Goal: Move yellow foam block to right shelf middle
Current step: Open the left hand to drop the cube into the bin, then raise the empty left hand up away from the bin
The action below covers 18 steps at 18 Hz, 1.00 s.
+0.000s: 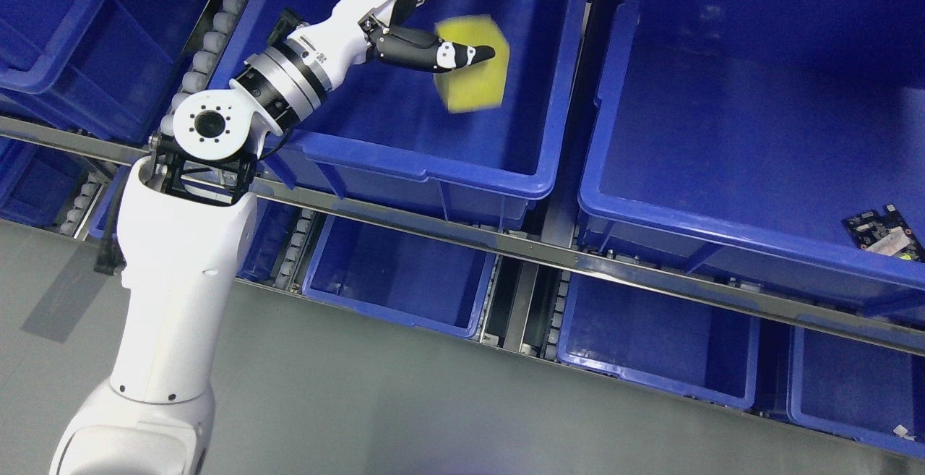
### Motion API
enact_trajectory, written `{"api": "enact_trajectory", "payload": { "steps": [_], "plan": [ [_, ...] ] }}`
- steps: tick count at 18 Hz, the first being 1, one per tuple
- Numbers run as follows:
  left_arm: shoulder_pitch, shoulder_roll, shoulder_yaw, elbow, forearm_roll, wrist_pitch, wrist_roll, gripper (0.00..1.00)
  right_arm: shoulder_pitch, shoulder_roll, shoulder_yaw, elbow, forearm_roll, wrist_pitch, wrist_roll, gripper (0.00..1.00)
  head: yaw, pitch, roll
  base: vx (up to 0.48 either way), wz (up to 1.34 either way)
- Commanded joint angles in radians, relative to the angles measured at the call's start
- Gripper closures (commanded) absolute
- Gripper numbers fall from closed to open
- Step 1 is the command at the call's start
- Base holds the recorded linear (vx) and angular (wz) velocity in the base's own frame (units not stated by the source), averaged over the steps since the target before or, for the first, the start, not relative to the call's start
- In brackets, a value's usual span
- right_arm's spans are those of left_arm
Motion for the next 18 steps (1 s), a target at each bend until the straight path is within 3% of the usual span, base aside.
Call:
{"api": "enact_trajectory", "payload": {
  "steps": [1,4,7,12,18],
  "plan": [
    [-0.003,-0.097,0.031,0.005,-0.028,-0.002,0.014,0.01,0.002,-0.017,0.000,-0.017,0.003,0.001,0.000,0.00,0.0000,0.000,0.000,0.014,0.00],
    [-0.021,-0.097,0.092,-0.007,0.007,-0.002,0.152,0.00,0.002,-0.017,0.000,-0.017,0.003,0.001,0.000,0.00,0.0000,0.000,0.000,0.005,0.00],
    [-0.013,-0.097,0.126,-0.016,0.151,-0.002,0.509,0.00,0.002,-0.017,0.000,-0.017,0.003,0.001,0.000,0.00,0.0000,0.000,0.000,0.000,0.00],
    [0.118,-0.097,0.151,-0.027,0.226,0.001,0.536,0.01,0.002,-0.017,-0.002,-0.017,0.003,0.001,0.000,0.00,0.0000,0.000,0.000,0.000,0.00],
    [0.128,-0.097,0.164,-0.021,0.260,0.018,0.531,0.01,0.002,-0.017,0.000,-0.017,0.003,0.001,0.000,0.00,0.0000,0.000,0.000,0.000,0.00]
  ]
}}
